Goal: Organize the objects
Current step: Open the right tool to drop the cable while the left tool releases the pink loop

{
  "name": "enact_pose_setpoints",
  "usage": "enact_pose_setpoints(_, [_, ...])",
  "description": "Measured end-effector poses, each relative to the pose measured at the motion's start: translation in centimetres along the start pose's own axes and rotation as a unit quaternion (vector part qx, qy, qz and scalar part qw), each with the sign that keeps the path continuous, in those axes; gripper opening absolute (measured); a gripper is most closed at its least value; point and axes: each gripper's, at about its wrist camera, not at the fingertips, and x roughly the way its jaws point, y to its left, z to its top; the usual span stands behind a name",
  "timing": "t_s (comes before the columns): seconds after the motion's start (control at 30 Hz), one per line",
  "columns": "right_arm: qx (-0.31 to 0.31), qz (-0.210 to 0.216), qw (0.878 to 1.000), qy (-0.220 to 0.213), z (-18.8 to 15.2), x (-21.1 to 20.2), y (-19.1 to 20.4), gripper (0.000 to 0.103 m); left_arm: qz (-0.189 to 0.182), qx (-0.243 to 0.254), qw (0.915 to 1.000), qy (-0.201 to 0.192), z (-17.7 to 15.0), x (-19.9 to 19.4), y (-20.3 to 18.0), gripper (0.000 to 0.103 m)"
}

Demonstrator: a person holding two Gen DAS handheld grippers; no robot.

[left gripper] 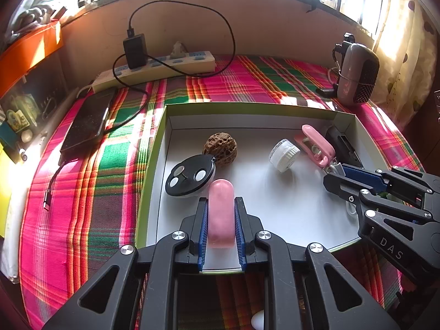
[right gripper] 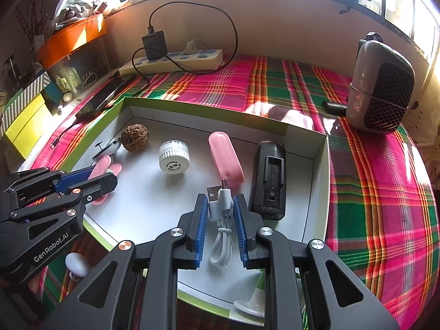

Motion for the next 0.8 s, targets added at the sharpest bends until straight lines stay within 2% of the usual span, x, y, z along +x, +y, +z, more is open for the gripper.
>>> enact_pose_setpoints(0.1, [0.001,0.001,1.0,0.0,0.0,0.0,0.0,0.021,0.0,0.0,1.0,0.0,0.0,0.0,0.0,0.017])
enact_pose_setpoints(0.33, [-0.001,0.004,1.0,-0.003,-0.1,-0.3,0.2,0.033,-0.002,0.001,1.0,0.001,-0.1,0.0,-0.1,0.019])
enact_pose_setpoints(0.8, [0.012,-0.003,1.0,-0.016,-0.6,-1.4,-0.1,0.033,-0.001,-0.004,0.9999,-0.01,-0.4,-1.4,-0.1,0.024])
